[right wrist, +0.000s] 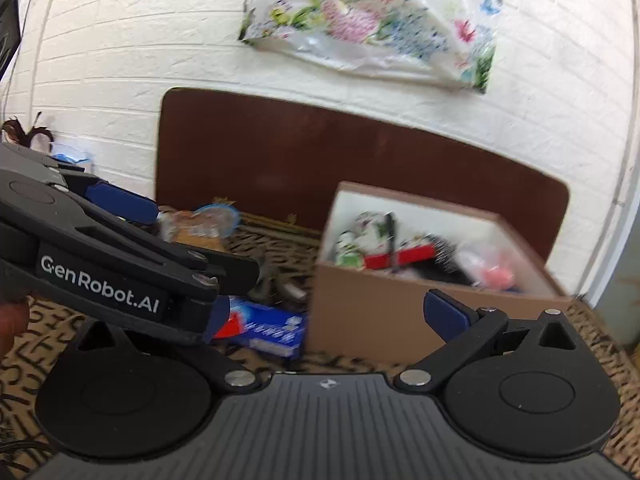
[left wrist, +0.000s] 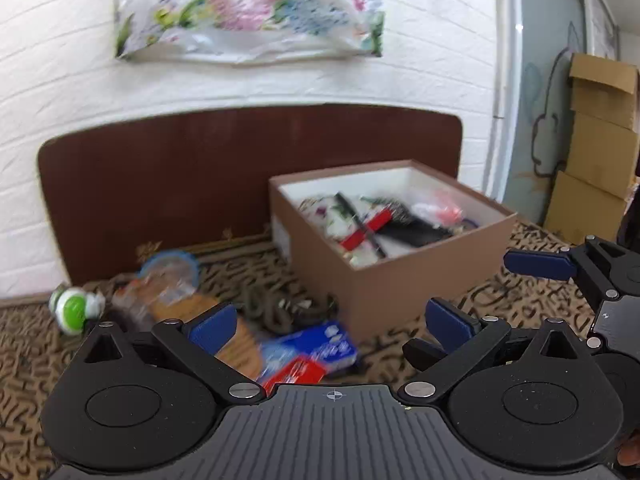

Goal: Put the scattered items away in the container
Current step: 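Withdraw the left gripper from the shoebox back over the table, then lower the left gripper onto the bagged shoe insole and close it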

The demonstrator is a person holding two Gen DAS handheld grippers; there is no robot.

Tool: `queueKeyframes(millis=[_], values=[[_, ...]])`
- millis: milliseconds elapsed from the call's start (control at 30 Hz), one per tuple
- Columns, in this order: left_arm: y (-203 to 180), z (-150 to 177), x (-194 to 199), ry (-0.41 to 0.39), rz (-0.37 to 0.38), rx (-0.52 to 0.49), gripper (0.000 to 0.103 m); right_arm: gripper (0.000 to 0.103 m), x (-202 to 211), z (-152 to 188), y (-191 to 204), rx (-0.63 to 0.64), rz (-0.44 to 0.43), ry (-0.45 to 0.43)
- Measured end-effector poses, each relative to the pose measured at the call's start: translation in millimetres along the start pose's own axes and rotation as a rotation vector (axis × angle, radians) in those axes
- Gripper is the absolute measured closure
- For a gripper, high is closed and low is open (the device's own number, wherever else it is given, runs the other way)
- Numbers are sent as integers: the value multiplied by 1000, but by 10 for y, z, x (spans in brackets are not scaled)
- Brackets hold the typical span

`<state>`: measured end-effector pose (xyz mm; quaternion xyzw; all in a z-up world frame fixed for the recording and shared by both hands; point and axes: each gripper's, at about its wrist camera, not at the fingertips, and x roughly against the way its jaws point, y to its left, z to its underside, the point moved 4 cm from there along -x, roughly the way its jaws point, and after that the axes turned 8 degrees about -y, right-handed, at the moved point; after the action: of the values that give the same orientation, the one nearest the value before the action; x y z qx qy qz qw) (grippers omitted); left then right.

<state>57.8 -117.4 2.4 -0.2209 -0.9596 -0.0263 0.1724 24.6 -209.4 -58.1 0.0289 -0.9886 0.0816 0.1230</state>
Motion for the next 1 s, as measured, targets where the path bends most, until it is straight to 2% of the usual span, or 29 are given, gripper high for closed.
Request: queueKeyframes(millis=[200, 367, 667, 800, 1000], values=[[275, 336, 71, 71, -36, 18, 0, 0, -53, 236, 415, -16, -71, 48], [557, 519, 27, 131, -67, 72, 0, 0, -174, 329, 523, -42, -106, 79], [945, 464, -171, 118, -106, 121, 3, 1, -496, 345, 615, -36, -151, 101], [1086, 449, -358, 152, -85, 174, 9, 1, -637, 323, 692, -17, -165, 94], [1206, 390, -564, 160, -67, 209, 11, 4, -914, 197, 708, -38, -190, 79]])
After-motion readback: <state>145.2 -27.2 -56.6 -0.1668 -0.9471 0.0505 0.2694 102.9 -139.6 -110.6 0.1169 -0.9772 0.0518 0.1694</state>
